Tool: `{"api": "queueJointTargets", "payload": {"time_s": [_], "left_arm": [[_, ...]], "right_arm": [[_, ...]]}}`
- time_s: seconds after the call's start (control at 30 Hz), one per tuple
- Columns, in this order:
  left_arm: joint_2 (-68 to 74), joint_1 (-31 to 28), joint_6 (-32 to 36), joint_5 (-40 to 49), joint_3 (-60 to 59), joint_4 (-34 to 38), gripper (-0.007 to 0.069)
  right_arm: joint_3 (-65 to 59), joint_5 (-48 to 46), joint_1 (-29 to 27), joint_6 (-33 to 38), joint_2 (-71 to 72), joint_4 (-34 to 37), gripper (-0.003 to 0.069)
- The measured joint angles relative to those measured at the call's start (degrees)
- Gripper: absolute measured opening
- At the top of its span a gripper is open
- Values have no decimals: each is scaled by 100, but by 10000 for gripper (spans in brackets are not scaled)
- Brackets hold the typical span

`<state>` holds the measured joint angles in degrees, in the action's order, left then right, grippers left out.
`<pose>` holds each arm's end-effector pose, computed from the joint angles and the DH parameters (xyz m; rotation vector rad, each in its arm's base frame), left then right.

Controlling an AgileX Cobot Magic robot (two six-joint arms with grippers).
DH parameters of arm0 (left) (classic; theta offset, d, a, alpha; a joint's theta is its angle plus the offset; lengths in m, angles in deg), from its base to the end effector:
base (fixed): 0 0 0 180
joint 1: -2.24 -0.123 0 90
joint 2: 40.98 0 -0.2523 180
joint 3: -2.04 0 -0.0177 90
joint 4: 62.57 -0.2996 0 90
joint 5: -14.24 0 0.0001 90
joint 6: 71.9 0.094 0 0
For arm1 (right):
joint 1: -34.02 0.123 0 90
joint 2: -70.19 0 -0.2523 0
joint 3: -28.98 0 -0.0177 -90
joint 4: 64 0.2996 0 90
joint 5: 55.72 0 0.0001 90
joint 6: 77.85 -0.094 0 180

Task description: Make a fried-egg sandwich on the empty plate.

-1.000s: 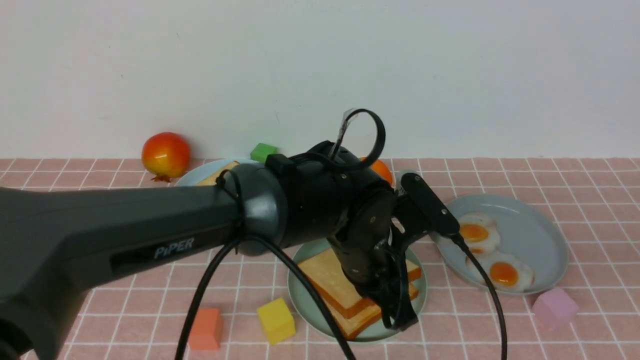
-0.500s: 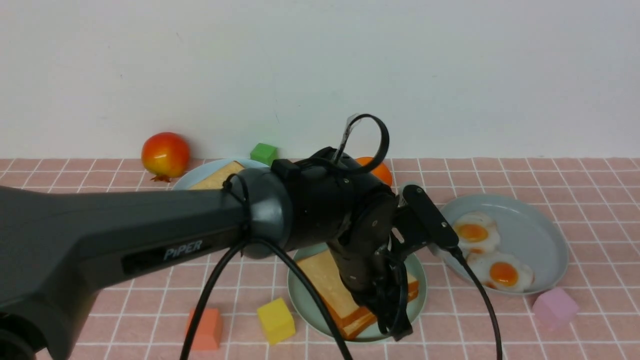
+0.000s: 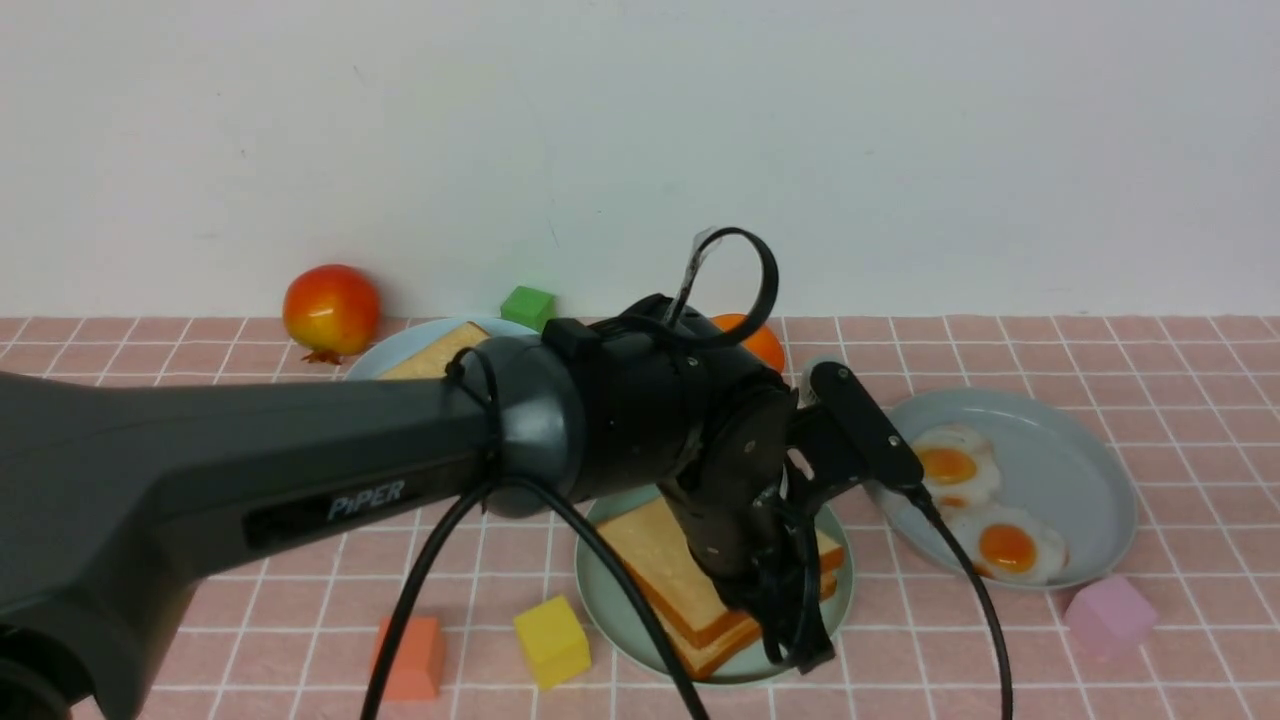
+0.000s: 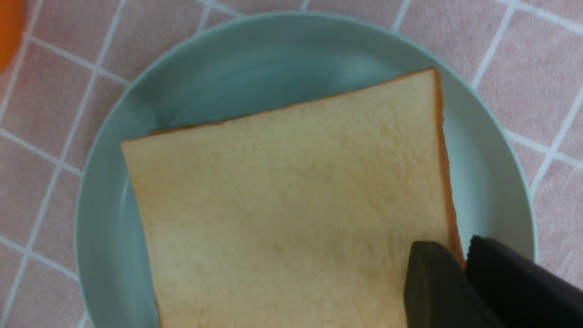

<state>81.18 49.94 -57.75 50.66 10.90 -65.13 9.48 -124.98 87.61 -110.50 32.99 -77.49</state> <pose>0.3140 -0.3414 0.1532 1.3792 2.2288 -0.1592 0.0844 0.0799 0.4016 -0.3732 2.1974 0.5622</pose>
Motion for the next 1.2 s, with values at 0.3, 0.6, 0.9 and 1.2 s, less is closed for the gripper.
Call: {"api": "queueJointTargets", "payload": {"time_s": [0.3,0.6,0.9,1.2], "left_arm": [[0,0,0,251,0,0,259],[-526,0,-305,640,0,122,157],[-3908,0,-864,518,-1041,628,12],[-7887,0,-900,-1514,-4728,1533,12]], "right_arm": [[0,0,0,127,0,147,43],[0,0,0,131,0,154,46],[0,89,0,318,0,154,43],[-118,127,0,387,0,137,16]]}}
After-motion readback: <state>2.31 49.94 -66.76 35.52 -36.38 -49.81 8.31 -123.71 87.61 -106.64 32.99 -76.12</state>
